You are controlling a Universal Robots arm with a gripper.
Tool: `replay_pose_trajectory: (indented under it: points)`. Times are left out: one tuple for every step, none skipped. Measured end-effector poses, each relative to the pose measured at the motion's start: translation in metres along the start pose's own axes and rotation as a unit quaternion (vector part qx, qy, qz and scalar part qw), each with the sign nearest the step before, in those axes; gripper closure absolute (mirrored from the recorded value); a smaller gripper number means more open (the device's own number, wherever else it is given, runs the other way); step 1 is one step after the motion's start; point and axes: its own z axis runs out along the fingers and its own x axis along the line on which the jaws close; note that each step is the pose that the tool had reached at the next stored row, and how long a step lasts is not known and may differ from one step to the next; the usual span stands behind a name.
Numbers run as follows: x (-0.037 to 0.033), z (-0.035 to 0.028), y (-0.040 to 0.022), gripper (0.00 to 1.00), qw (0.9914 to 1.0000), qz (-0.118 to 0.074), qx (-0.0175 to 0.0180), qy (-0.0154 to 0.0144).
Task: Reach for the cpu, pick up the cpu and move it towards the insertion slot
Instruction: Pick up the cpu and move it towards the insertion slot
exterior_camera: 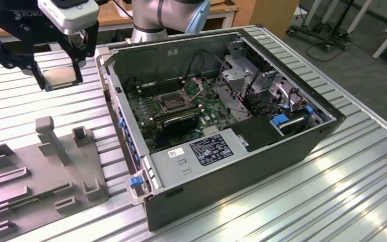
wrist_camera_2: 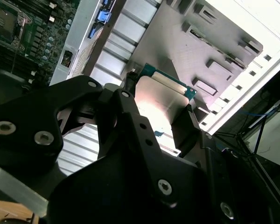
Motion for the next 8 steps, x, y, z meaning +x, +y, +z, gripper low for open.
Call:
replay_pose_trajectory:
  points:
    - [-0.0003, 0.0000, 0.0000, 0.45, 1.00000, 0.000, 0.0000, 0.0000]
    - [-0.0005, 0.0000, 0.0000, 0.45, 1.00000, 0.000, 0.0000, 0.0000]
    - [-0.0008, 0.0000, 0.0000, 0.45, 1.00000, 0.000, 0.0000, 0.0000]
    - [-0.0011, 0.0000, 0.0000, 0.45, 1.00000, 0.000, 0.0000, 0.0000]
    - [-0.0014, -0.0001, 0.0000, 0.45, 1.00000, 0.000, 0.0000, 0.0000]
    - [-0.0018, 0.0000, 0.0000, 0.45, 1.00000, 0.000, 0.0000, 0.0000]
    - [-0.0021, 0.0000, 0.0000, 0.45, 1.00000, 0.000, 0.0000, 0.0000]
    - [-0.0025, 0.0000, -0.0001, 0.45, 1.00000, 0.000, 0.0000, 0.0000]
